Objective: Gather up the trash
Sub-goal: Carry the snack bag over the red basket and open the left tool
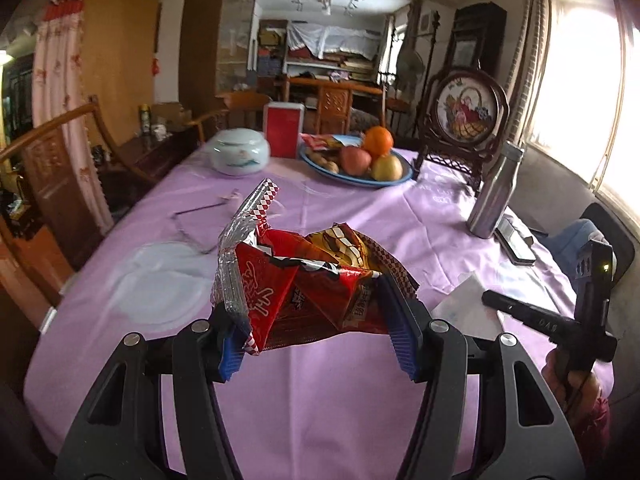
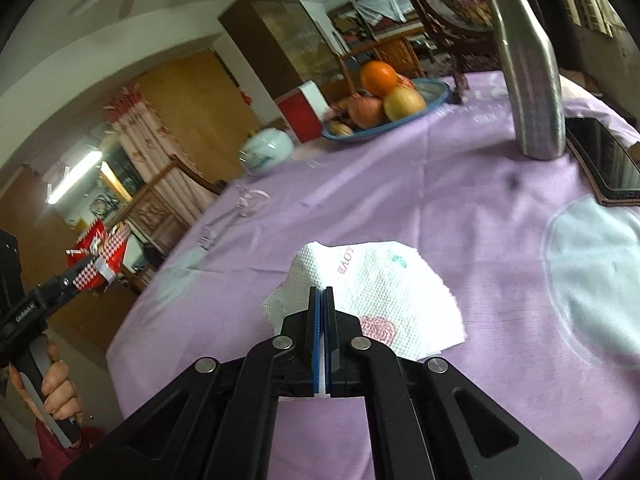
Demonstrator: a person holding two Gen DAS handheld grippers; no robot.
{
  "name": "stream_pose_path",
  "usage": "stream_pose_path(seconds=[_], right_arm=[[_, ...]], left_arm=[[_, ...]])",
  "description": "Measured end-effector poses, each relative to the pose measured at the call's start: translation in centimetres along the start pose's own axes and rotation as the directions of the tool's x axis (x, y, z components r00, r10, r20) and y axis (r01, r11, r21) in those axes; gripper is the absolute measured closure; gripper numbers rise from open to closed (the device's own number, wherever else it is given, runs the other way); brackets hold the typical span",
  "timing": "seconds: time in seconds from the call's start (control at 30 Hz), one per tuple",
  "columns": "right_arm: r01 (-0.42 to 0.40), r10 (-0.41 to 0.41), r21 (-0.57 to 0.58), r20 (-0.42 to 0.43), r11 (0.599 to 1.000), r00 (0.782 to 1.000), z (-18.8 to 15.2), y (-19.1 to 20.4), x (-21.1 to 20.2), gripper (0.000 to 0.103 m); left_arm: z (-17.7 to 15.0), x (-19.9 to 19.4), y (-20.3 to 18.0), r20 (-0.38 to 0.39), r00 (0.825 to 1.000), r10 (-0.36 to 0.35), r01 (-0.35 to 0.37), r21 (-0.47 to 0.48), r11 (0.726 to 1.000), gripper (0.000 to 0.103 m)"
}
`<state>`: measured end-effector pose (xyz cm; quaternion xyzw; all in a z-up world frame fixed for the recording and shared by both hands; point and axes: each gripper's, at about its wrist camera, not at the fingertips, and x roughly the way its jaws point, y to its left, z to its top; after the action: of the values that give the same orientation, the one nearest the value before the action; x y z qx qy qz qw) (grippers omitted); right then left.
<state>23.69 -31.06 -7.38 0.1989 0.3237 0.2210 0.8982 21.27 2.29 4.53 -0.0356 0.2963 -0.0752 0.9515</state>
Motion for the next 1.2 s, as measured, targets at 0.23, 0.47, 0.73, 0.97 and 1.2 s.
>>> stream_pose_path(seconds=[0.23,0.47,0.73,0.97,1.2], right_arm=[[-0.063,0.062,0.024,0.048,0.998,0.997,-2.7,2.2,-2.9,0.101],[-0.107,0.106,0.013,0.089,0.994,0.990,-3.9,4.8,-5.8,0.101],[-0.175,0.180,-0.068,0.077,0.982,0.981,-5.0,10.4,-7.2,0.101],[-0.248,0.253,-0.161,0.010,0.955,0.967,-6.8,16.9,-6.6,0.101],[-0.349,0.331,-0.228,-0.111,0.909,0.937,-9.2,23.9,-4.2,0.101]], left_arm=[[-1.7,-4.4,2.8,0.037,0.998,0.047,-0.047,-0.022,0.999,0.044],[-3.6,-8.1,5.8,0.068,0.994,0.082,-0.078,-0.066,0.995,0.044],[-7.4,-13.0,10.7,0.065,0.986,0.154,-0.145,-0.126,0.981,0.044],[-13.9,-18.0,16.8,0.003,0.961,0.276,-0.270,-0.197,0.943,0.044],[-22.3,-21.1,24.4,-0.131,0.934,0.332,-0.357,-0.326,0.875,0.044]])
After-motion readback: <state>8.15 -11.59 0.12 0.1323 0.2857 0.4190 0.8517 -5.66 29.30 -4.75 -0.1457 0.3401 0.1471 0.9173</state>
